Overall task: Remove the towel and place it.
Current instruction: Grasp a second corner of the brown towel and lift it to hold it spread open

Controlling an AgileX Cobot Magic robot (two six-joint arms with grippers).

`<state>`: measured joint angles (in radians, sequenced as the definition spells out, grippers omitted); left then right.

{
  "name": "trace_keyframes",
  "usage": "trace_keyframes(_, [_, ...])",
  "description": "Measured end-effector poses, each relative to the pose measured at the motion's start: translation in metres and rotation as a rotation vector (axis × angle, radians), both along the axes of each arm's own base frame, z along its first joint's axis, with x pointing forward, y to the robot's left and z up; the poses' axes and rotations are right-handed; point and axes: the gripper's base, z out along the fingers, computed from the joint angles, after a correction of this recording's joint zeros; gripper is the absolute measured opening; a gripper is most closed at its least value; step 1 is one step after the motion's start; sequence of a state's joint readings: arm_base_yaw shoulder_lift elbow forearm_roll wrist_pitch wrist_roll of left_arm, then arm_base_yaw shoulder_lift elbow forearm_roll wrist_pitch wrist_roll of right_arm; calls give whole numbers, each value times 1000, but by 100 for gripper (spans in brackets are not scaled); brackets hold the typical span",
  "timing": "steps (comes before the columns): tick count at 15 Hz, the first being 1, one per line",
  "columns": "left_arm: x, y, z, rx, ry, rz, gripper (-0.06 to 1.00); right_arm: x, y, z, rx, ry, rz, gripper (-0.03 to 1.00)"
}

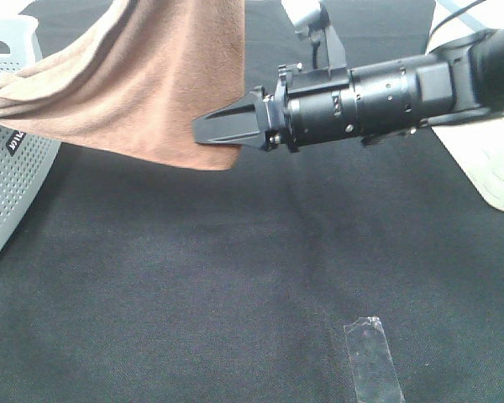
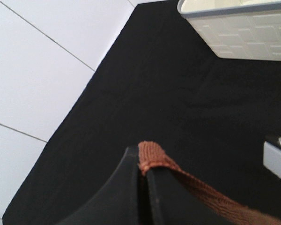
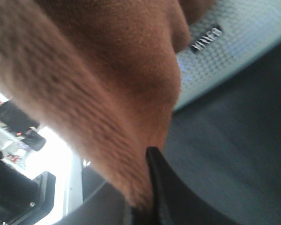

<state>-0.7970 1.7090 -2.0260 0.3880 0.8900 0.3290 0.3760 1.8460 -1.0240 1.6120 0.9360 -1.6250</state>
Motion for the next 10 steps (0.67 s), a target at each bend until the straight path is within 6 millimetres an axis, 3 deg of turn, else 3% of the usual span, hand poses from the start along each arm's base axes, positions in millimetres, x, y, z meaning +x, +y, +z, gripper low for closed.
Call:
trace_keyframes(2, [0, 2, -1, 9, 7, 19, 0, -9, -6, 21, -75, 4, -15, 1])
trace_keyframes(5, [2, 3, 0, 6, -5, 43, 0, -22, -21, 69, -276, -55, -16, 0])
trace_keyframes(7, [4, 4, 2, -17, -19, 45, 0, -20, -31, 101, -438, -60, -48, 0])
trace_keyframes(10, [23, 20, 10, -170, -45, 82, 0, -9, -49, 158, -683, -76, -177, 0])
